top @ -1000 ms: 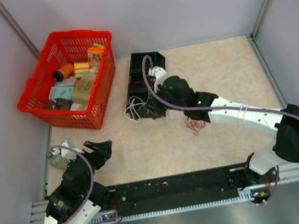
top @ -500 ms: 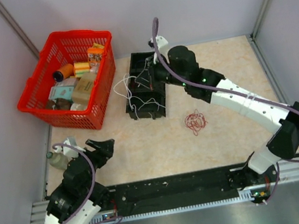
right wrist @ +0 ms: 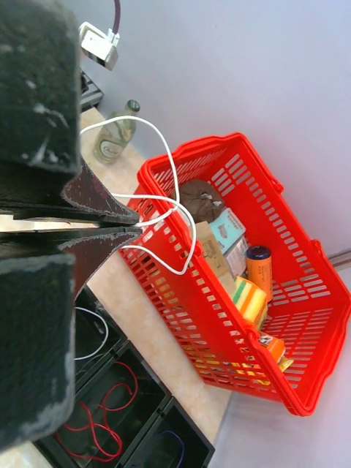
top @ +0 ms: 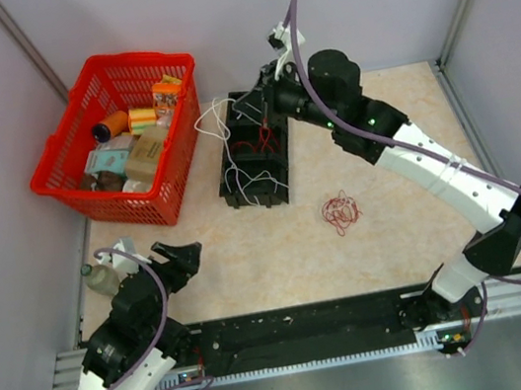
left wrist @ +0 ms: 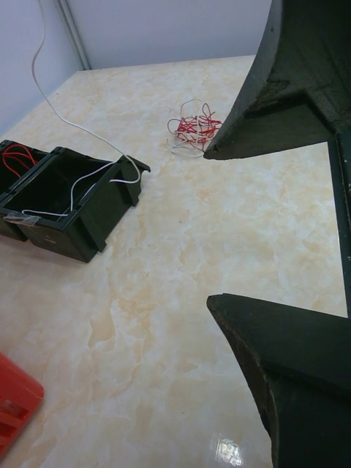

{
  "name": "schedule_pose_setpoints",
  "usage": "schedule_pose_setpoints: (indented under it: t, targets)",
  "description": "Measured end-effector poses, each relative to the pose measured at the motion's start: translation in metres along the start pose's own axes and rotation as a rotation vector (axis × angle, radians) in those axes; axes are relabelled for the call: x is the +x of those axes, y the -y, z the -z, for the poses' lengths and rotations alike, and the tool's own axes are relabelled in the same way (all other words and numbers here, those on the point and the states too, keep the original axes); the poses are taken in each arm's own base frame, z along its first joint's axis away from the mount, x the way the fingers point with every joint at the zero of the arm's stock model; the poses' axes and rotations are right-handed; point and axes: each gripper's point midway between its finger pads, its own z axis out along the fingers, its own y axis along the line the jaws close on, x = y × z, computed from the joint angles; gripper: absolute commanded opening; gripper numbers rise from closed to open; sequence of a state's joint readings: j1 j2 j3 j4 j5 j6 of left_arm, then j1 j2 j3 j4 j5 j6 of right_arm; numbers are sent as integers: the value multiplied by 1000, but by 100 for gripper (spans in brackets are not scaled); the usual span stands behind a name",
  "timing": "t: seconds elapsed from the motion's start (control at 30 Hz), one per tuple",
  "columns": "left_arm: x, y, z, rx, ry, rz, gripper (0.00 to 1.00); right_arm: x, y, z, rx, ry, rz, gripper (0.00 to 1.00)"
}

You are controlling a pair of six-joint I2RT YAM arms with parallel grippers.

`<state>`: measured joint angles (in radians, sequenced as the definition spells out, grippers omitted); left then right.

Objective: Untangle the cables

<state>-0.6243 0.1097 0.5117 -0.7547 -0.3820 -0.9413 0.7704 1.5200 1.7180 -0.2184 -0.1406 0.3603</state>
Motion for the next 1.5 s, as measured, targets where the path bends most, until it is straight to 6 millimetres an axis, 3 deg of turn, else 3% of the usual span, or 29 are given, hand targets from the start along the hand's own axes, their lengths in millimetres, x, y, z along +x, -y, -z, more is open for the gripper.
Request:
schedule_pose_setpoints:
  t: [0.17, 0.27, 0.43, 0.53, 0.77, 0.97, 1.1, 1.23, 1.5]
  targets:
    - [3, -1, -3, -8, -7, -3, 98, 5, 7, -7, 12, -21, -5, 0]
    - [6, -4, -6, -26, -24, -12, 99, 1, 3, -8, -2, -26, -8, 0]
    - [11, -5, -10, -46, -46, -24, 98, -33, -18, 0, -62, 38, -7, 0]
    - [11, -3, -12, -42, -45, -22, 98, -44, -25, 3, -84, 58, -5, 0]
    - [12, 0, -13, -26, -46, -20, 98, -56, -35, 9, -115, 74, -15, 0]
    - [11, 2, -13, -17, -45, -17, 98, -63, -34, 12, -112, 91, -11, 0]
    - [11, 2, -13, -17, -45, -17, 98, -65, -22, 11, -73, 102, -13, 0]
    - [11, 2, -13, -17, -45, -18, 98, -47, -9, 3, -45, 73, -21, 0]
    - [11, 2, -13, -18, -45, -23, 98, 38, 31, -15, 39, -87, -55, 0]
